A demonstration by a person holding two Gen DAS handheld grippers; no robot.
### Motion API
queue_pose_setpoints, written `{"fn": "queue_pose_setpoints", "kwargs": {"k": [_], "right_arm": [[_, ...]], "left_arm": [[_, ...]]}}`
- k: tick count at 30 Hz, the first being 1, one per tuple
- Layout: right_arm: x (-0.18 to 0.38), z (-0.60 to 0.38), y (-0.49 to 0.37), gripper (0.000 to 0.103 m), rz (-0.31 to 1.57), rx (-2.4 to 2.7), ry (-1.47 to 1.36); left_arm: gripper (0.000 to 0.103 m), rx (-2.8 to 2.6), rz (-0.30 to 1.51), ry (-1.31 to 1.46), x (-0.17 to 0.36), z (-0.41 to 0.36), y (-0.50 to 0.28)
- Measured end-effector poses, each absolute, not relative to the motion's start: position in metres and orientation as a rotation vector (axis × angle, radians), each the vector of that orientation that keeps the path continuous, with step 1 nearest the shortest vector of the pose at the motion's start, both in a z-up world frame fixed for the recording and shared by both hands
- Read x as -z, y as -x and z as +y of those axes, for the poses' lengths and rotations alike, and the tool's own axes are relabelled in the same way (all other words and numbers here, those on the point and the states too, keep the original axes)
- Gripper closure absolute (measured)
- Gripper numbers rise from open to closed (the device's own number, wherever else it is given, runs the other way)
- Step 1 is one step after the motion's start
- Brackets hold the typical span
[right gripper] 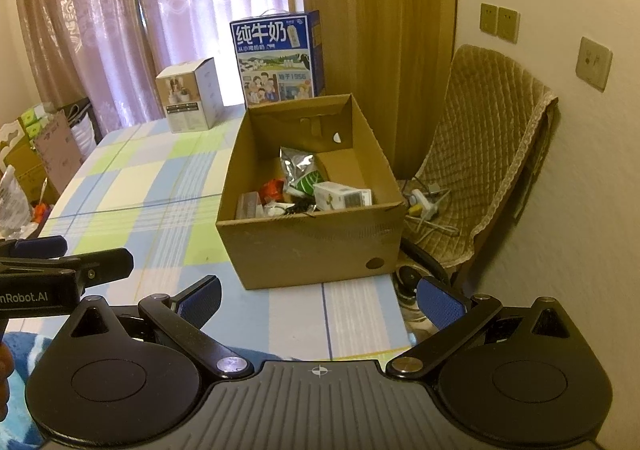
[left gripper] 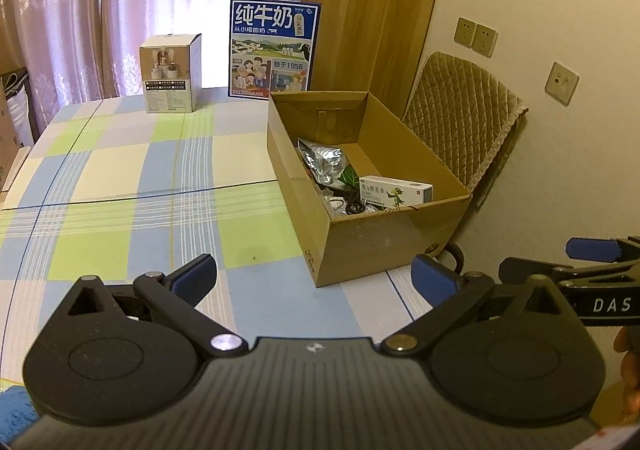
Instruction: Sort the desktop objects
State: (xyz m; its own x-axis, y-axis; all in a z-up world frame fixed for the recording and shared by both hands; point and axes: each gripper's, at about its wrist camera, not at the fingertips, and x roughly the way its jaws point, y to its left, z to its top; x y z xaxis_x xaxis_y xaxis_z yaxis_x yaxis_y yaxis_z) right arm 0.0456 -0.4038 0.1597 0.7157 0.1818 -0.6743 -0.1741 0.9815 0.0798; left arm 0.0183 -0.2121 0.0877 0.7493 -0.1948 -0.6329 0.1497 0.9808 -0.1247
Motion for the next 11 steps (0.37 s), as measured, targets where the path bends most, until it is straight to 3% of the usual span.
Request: {"fn": "queue_pose_setpoints", "kwargs": {"k": [11], "right_arm": [[-0.1516,-0.4035,-0.0455,0.002,0.762,-0.197,-0.011]], "left_arm": [[0.001,0.208,0.687,0.056,-0.0826,-0.2117,-0.0163]]}}
